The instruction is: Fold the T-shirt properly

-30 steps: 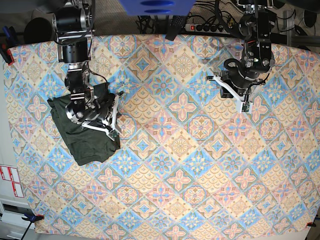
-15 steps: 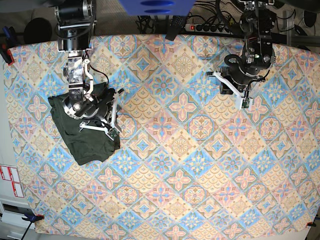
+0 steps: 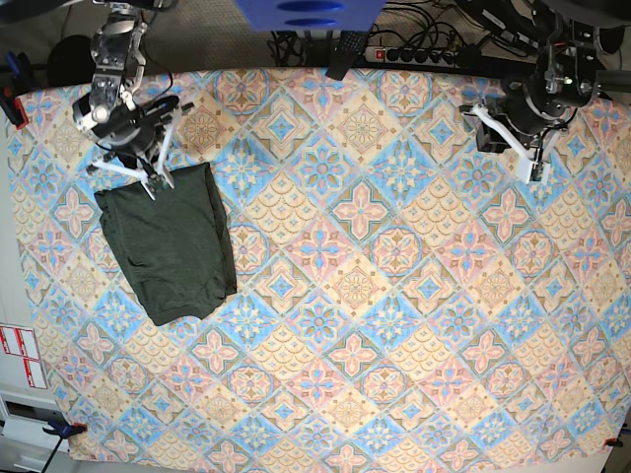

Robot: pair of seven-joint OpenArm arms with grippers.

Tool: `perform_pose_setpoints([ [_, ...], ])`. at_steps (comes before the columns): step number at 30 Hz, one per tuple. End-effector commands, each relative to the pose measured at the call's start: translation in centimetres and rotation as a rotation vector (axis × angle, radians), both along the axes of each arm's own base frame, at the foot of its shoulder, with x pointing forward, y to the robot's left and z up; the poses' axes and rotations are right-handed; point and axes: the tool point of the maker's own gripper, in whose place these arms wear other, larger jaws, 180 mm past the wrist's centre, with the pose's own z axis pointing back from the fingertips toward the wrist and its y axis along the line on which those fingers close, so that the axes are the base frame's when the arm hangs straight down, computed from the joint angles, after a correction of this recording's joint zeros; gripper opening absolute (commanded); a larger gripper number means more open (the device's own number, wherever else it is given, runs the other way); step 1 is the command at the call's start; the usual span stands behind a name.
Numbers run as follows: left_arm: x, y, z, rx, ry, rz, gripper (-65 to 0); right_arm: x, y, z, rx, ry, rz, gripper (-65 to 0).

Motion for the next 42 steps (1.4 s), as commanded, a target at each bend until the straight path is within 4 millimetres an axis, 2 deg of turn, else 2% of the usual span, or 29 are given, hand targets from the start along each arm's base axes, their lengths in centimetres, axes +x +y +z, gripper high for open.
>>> perform_pose_setpoints([
  [1, -0.1, 0.5, 0.7, 0.003, -0.020, 0.005, -58.3, -0.3, 0.0, 0.5, 0.007, -0.022, -0.011, -62.0],
  [5, -2.1, 1.8, 0.3, 0.017, 0.024, 0.038, -58.7, -4.1, -0.7, -0.4, 0.025, 0.035, -0.109, -62.1],
  [10, -4.7, 3.2, -0.2, 0.045, 0.082, 0.068, -65.0, -8.9, -0.8, -1.7, 0.037, 0.130, -0.176, -62.1],
  [14, -6.6, 3.7, -0.6, 0.058, 0.127, 0.076, -65.0, -12.6, -0.4, -2.5, 0.041, 0.212, -0.184, -64.2],
  [17, -7.3, 3.9, -0.7, 0.071, 0.151, 0.054, -65.0, -15.0, 0.0, -2.8, 0.051, 0.250, -0.184, -64.3],
  [21, -8.1, 4.3, -0.8, 0.084, 0.175, 0.041, -65.0, -17.0, 1.6, -3.1, 0.101, 0.263, -0.204, -64.3],
  [25, -9.8, 4.7, -1.2, 0.100, 0.225, 0.025, -65.0, -18.5, 1.9, -3.3, 0.110, 0.296, -0.213, -64.3],
  [27, -10.8, 3.9, -1.7, 0.088, 0.253, 0.006, -65.0, -19.4, 2.4, -3.5, 0.122, 0.316, -0.224, -64.3],
  [31, -12.9, 3.7, -3.7, 0.104, 0.334, -0.020, -65.0, -21.4, 2.9, -4.9, 0.144, 0.384, -0.244, -64.3],
  [35, -15.3, 2.8, -6.8, 0.099, 0.369, -0.045, -65.0, -23.7, 3.9, -6.9, 0.200, 0.443, -0.271, -64.3],
  [40, -19.4, 1.5, -11.8, 0.097, 0.450, -0.094, -65.0, -28.6, 6.3, -10.1, 0.304, 0.553, -0.332, -64.3],
  [42, -20.8, 1.4, -13.4, 0.098, 0.483, -0.101, -65.0, -28.1, 7.3, -11.4, 0.350, 0.547, -0.350, -64.3],
])
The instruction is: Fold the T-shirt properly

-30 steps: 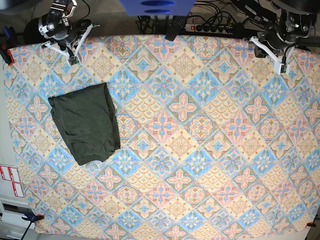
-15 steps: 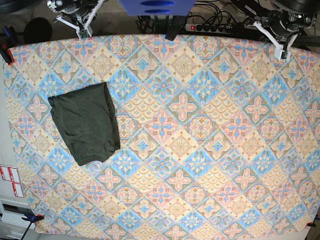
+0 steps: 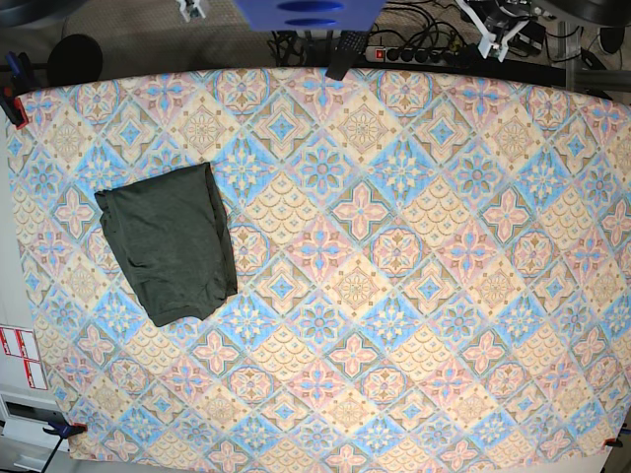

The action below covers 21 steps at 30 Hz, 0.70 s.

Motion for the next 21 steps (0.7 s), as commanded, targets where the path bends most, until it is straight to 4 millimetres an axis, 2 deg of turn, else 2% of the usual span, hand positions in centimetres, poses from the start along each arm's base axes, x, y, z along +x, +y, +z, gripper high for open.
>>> perform_pose_setpoints([
  [1, -0.1, 0.3, -0.5, 0.009, -0.006, -0.009, -65.0, 1.8, 0.5, -0.6, 0.026, -0.055, -0.032, -64.3],
  [5, -1.6, 0.1, -3.3, 0.008, 0.008, -0.021, -65.0, 0.1, 2.8, -2.8, 0.101, -0.032, -0.134, -64.3],
  [7, -2.1, 0.2, -4.1, 0.011, 0.002, -0.020, -65.0, 0.0, 3.4, -3.9, 0.125, -0.035, -0.210, -64.3],
  [9, -1.6, -1.0, -4.6, -0.005, -0.019, -0.015, -65.0, -0.2, 4.2, -4.9, 0.147, -0.031, -0.287, -64.3],
  [11, -1.5, -1.4, -5.3, -0.005, -0.009, 0.005, -65.0, 0.1, 3.9, -5.8, 0.155, -0.038, -0.348, -64.3],
  [12, -2.1, -1.4, -5.9, 0.001, 0.012, 0.015, -65.0, 0.1, 3.9, -6.2, 0.161, -0.037, -0.373, -64.3],
  [16, -3.6, -2.6, -8.4, 0.016, 0.081, -0.015, -65.0, 0.6, 5.5, -7.2, 0.204, -0.052, -0.460, -64.3],
  [18, -3.4, -3.9, -9.4, 0.005, 0.054, -0.026, -65.0, 1.2, 5.5, -7.7, 0.211, -0.060, -0.490, -64.3],
  [21, -4.3, -4.7, -10.6, 0.007, 0.044, -0.066, -65.0, 1.6, 6.0, -8.7, 0.175, -0.057, -0.542, -64.2],
])
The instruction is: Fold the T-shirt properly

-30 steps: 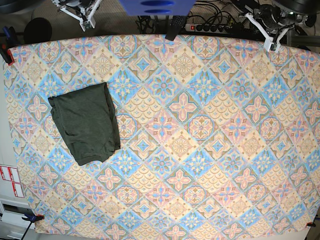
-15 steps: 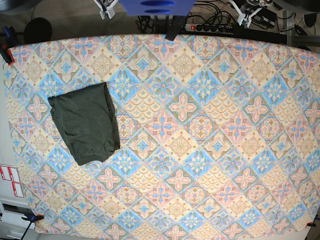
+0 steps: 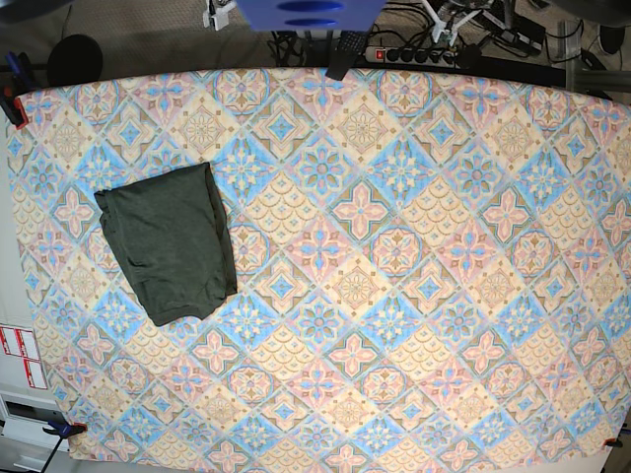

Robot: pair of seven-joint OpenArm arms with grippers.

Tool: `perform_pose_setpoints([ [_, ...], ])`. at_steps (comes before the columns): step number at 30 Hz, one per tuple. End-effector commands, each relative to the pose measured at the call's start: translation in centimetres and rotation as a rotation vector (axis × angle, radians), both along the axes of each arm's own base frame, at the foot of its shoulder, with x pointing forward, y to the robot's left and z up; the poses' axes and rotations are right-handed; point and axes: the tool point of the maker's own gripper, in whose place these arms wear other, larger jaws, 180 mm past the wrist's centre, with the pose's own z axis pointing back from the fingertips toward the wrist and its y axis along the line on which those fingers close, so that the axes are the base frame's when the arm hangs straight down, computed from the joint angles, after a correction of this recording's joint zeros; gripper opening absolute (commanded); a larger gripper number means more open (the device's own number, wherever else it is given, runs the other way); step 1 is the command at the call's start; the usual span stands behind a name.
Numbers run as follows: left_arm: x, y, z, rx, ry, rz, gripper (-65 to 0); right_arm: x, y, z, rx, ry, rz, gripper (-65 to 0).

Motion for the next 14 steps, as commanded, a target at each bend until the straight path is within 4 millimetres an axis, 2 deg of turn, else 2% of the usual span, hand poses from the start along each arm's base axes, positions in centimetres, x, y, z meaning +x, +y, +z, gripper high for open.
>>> perform_pose_setpoints([
  [1, -0.5, -0.2, -0.2, 0.000, 0.002, -0.011, -65.0, -0.1, -0.7, -0.2, -0.019, 0.003, -0.004, -64.1],
  [4, -0.9, -1.5, -1.0, -0.010, -0.019, -0.013, -65.0, 0.4, -3.0, -1.1, -0.109, 0.024, -0.009, -64.1],
  [7, 0.0, -1.8, -1.4, -0.015, -0.064, -0.041, -65.0, 0.8, -4.1, -1.5, -0.154, 0.035, -0.010, -64.1],
  [9, 0.5, -2.8, -1.6, -0.031, -0.090, -0.047, -65.0, 0.6, -5.7, -1.6, -0.194, 0.044, -0.004, -64.1],
  [11, 1.6, -3.0, -1.7, -0.031, -0.107, -0.037, -65.0, 0.5, -6.4, -1.8, -0.226, 0.056, -0.001, -64.1],
  [14, 2.1, -5.1, -1.8, -0.061, -0.115, -0.022, -65.0, 0.3, -6.8, -1.9, -0.253, 0.065, 0.002, -64.0],
])
